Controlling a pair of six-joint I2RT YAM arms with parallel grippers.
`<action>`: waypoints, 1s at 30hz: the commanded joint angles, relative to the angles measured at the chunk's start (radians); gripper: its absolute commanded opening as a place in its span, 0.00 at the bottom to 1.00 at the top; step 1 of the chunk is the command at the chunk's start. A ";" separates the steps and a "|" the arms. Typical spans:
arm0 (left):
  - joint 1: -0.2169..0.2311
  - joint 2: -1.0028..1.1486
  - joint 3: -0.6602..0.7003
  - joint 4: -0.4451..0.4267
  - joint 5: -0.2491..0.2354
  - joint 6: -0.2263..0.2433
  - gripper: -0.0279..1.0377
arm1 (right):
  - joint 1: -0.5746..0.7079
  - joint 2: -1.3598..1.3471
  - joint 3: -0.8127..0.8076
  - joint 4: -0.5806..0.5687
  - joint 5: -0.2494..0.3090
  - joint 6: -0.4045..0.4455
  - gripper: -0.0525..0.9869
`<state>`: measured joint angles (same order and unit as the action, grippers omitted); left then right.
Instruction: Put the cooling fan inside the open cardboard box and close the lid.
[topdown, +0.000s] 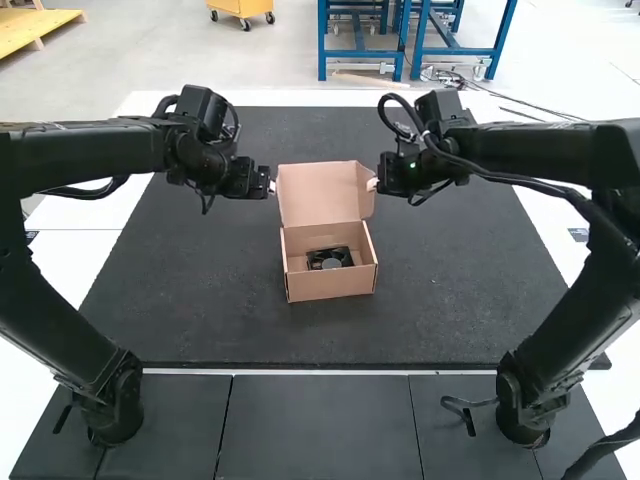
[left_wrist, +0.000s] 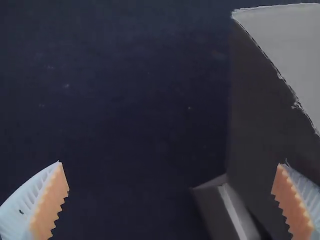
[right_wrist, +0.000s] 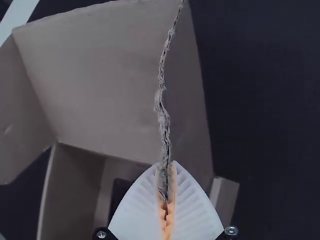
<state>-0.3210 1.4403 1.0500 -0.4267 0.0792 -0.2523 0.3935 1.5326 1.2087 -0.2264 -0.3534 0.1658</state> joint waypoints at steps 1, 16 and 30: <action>-0.015 -0.047 0.013 -0.003 0.021 -0.008 0.93 | 0.016 -0.011 -0.034 -0.019 -0.012 0.017 0.03; -0.018 -0.112 -0.039 -0.029 0.033 -0.013 0.93 | 0.024 -0.074 -0.106 -0.011 -0.012 0.006 0.03; -0.016 -0.136 -0.067 -0.027 0.033 -0.013 0.93 | 0.053 -0.097 -0.144 0.035 0.041 -0.069 0.03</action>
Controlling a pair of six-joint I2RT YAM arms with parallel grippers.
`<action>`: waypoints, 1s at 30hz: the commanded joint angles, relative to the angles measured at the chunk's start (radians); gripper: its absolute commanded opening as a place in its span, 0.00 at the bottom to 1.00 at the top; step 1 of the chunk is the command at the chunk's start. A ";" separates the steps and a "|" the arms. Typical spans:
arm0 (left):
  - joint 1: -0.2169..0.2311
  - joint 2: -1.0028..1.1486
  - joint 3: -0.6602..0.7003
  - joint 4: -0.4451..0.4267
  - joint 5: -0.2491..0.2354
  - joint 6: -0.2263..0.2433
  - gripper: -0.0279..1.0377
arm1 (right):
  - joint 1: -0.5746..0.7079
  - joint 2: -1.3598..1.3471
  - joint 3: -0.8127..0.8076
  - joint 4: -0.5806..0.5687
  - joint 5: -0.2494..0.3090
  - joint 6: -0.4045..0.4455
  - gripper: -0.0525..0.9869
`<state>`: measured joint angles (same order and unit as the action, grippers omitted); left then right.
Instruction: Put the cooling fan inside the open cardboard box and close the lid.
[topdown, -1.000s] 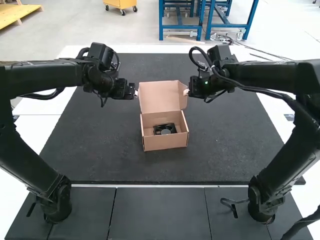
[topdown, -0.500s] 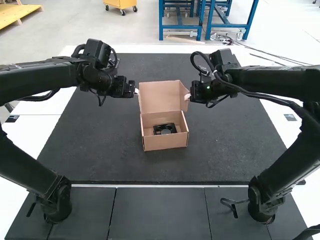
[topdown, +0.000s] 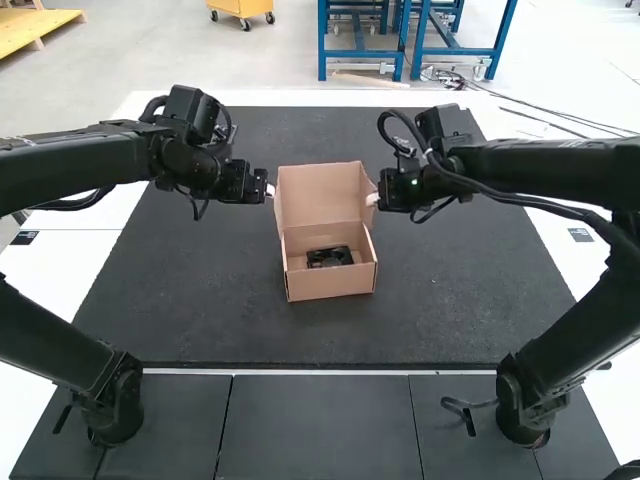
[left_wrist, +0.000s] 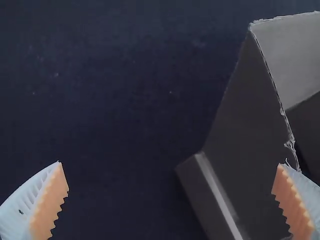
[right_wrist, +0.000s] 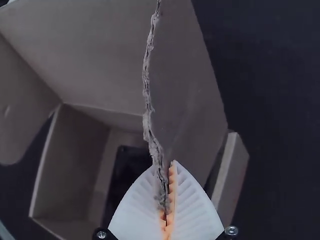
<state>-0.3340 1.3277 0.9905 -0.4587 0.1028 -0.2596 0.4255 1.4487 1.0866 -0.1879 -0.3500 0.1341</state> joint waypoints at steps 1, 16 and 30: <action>-0.003 -0.025 -0.007 0.006 0.009 -0.007 0.93 | 0.027 -0.014 -0.024 -0.002 0.046 -0.051 0.03; -0.005 -0.045 -0.049 0.015 0.011 -0.006 0.93 | 0.053 -0.054 -0.070 0.016 0.091 -0.111 0.03; -0.005 -0.056 -0.062 0.023 0.018 -0.006 0.93 | 0.053 -0.067 -0.080 0.015 0.063 -0.082 0.03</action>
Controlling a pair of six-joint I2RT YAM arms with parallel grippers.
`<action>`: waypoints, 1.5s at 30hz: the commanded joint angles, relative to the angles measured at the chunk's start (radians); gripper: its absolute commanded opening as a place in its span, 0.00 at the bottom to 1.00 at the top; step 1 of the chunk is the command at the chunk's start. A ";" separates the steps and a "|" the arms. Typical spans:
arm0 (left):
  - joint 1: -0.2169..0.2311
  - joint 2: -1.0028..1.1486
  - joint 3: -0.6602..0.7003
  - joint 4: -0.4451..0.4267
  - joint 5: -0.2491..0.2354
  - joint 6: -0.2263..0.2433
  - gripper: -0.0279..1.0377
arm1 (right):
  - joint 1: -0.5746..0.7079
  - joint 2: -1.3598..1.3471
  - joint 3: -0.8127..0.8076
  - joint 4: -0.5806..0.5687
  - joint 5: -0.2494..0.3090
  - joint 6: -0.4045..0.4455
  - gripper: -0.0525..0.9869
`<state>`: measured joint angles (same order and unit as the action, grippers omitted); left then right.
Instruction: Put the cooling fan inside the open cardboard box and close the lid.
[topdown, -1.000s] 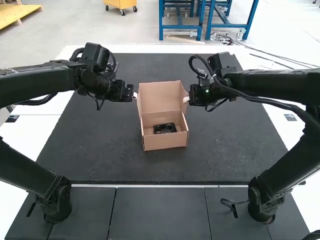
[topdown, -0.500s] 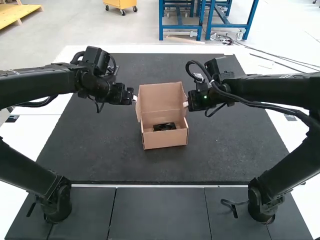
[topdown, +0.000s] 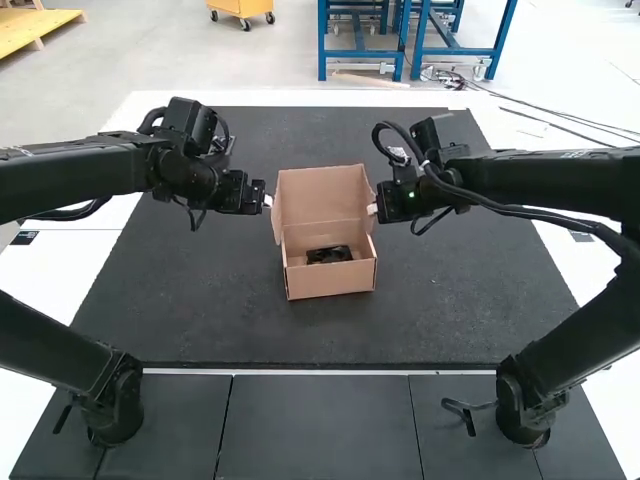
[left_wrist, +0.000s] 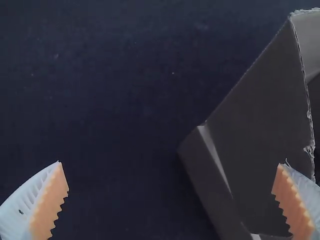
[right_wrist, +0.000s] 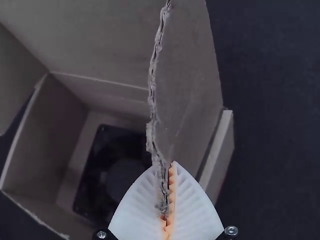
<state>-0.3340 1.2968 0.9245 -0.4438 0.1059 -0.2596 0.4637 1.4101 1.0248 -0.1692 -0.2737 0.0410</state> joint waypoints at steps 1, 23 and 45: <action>-0.005 -0.025 0.004 0.008 0.017 -0.006 0.93 | 0.013 -0.030 -0.019 -0.003 -0.016 0.010 0.03; -0.017 -0.025 -0.015 0.024 0.072 -0.010 0.93 | 0.018 -0.077 -0.095 0.010 -0.075 0.020 0.03; -0.017 -0.048 -0.039 0.025 0.077 -0.010 0.93 | 0.076 -0.132 -0.141 0.060 -0.113 0.003 0.03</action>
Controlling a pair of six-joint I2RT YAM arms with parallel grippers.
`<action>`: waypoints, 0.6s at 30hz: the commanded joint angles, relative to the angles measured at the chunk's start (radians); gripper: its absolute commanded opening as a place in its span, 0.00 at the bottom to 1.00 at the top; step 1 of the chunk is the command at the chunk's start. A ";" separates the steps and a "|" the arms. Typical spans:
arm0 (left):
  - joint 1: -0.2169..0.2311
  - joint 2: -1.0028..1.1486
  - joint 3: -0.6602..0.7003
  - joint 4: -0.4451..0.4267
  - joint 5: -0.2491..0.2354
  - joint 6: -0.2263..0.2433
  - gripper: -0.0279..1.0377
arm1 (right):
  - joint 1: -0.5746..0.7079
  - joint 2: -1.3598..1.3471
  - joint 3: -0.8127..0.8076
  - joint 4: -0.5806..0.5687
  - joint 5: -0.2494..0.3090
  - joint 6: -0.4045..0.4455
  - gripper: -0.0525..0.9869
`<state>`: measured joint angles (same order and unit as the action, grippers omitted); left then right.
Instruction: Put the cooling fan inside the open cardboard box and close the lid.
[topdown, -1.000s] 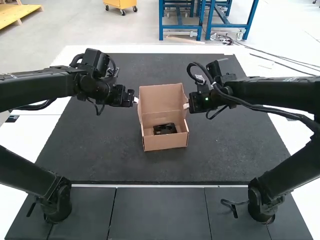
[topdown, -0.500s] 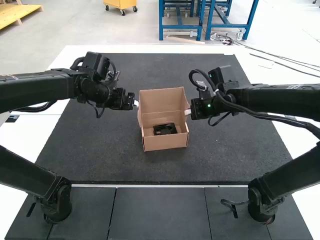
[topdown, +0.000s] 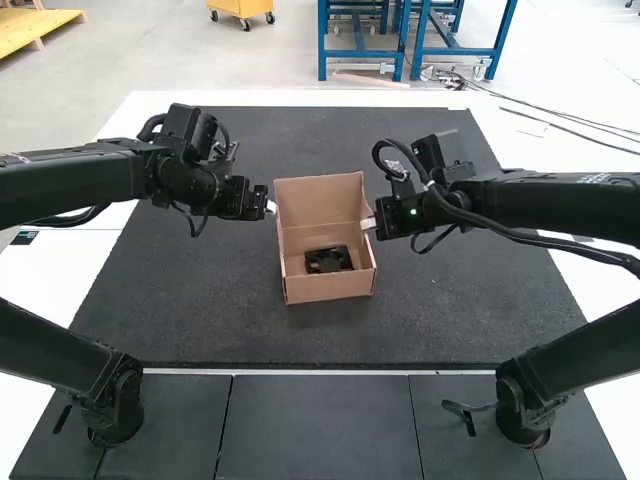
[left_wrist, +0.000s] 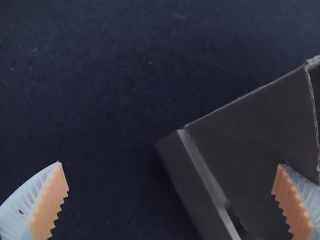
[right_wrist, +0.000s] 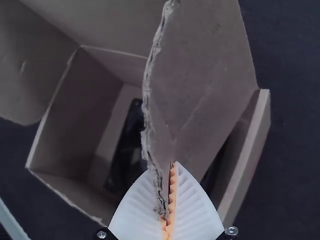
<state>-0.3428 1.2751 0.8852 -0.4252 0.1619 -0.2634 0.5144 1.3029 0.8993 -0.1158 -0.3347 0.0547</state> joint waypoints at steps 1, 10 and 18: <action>-0.007 -0.026 0.000 0.006 0.022 -0.007 0.93 | 0.027 -0.024 -0.020 0.015 -0.052 -0.010 0.03; -0.009 -0.026 -0.028 0.009 0.039 -0.007 0.93 | 0.042 -0.024 -0.080 0.119 -0.040 0.011 0.03; -0.025 -0.052 -0.071 0.011 0.041 -0.007 0.93 | 0.042 -0.024 -0.123 0.163 -0.021 0.013 0.03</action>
<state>-0.3561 1.2644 0.8261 -0.4206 0.1848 -0.2638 0.5346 1.3029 0.7868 0.0406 -0.3325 0.0597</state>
